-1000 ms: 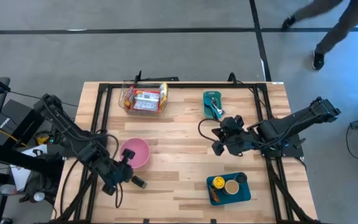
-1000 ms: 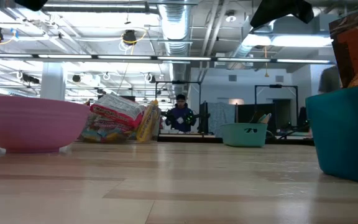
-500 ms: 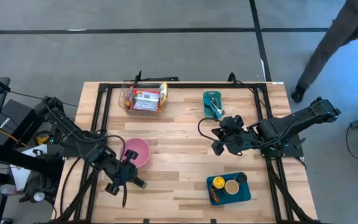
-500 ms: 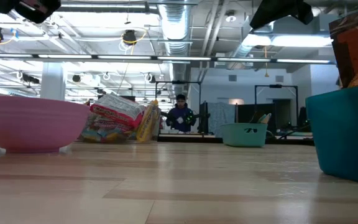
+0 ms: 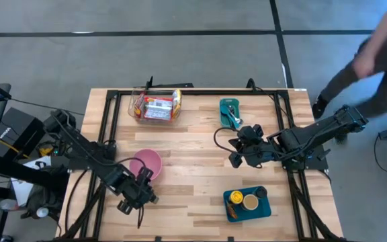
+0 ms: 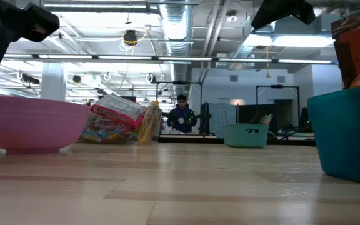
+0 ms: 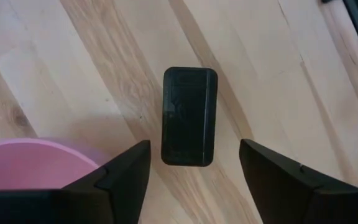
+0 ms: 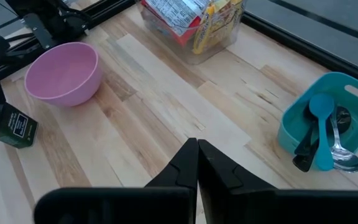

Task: Pick & Place Food Item
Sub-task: Put the black seasoning can into the blue bin

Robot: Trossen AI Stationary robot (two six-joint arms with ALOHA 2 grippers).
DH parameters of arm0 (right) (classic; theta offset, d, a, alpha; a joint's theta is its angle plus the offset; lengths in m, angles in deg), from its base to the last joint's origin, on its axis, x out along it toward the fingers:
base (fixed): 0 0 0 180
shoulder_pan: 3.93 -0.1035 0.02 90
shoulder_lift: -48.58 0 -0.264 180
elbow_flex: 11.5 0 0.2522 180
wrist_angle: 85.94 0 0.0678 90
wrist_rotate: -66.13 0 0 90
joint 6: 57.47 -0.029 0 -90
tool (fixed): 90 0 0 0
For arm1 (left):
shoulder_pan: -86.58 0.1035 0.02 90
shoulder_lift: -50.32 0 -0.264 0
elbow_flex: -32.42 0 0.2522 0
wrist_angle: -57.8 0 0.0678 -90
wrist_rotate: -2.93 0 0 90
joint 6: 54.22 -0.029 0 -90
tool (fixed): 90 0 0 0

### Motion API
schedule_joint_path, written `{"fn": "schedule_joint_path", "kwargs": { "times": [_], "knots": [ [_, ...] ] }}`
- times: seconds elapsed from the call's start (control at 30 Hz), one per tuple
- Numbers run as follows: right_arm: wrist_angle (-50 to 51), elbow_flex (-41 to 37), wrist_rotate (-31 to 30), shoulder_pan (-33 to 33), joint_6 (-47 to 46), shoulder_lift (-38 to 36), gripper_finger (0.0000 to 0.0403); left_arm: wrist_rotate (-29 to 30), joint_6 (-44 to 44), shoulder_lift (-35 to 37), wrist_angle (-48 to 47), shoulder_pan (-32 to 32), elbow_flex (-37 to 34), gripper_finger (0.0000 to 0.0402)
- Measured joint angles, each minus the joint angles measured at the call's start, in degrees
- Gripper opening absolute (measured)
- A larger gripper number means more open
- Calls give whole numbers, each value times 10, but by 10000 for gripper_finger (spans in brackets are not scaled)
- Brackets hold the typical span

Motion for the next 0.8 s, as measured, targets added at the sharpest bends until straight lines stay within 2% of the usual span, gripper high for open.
{"fn": "schedule_joint_path", "kwargs": {
  "times": [0.4,0.67,0.8],
  "knots": [
    [0,0,0,0,0,0,1,3,1,0,22,6,-2,246],
    [0,0,0,0,0,0,1,2,2,0,42,9,-32,245],
    [1,0,0,0,0,0,1,-2,6,0,82,9,-53,245]
  ]
}}
